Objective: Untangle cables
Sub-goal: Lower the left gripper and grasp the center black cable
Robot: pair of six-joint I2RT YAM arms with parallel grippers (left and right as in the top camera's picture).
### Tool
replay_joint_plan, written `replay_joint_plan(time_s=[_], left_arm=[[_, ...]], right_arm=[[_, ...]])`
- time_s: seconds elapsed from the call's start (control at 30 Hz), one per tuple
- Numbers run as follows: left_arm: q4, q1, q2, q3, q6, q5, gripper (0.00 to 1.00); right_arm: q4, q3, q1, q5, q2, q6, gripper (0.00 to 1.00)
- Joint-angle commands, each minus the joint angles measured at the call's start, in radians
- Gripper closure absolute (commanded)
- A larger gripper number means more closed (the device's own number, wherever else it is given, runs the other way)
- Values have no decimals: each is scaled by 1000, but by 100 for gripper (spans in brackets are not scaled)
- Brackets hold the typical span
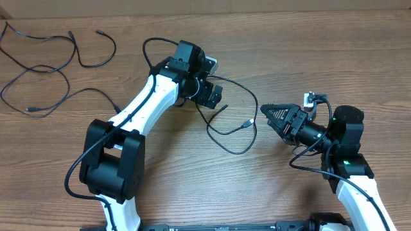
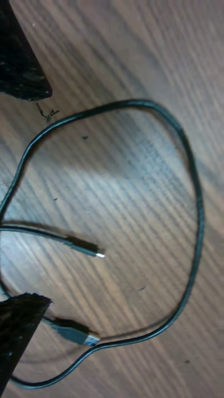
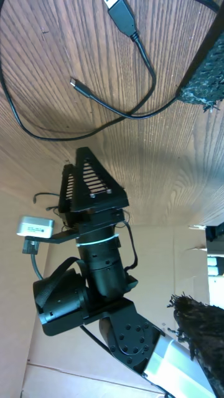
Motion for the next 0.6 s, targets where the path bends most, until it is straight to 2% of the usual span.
replay_joint_plan(time_s=[0.0, 0.3, 0.57], left_arm=[[31, 0, 10, -6, -49, -49, 0], [69, 0, 96, -9, -55, -45, 1], [68, 26, 95, -3, -80, -45, 0]], right_arm=[[5, 8, -1, 5, -7, -8, 0], [5, 8, -1, 5, -7, -8, 0], [5, 8, -1, 5, -7, -8, 0]])
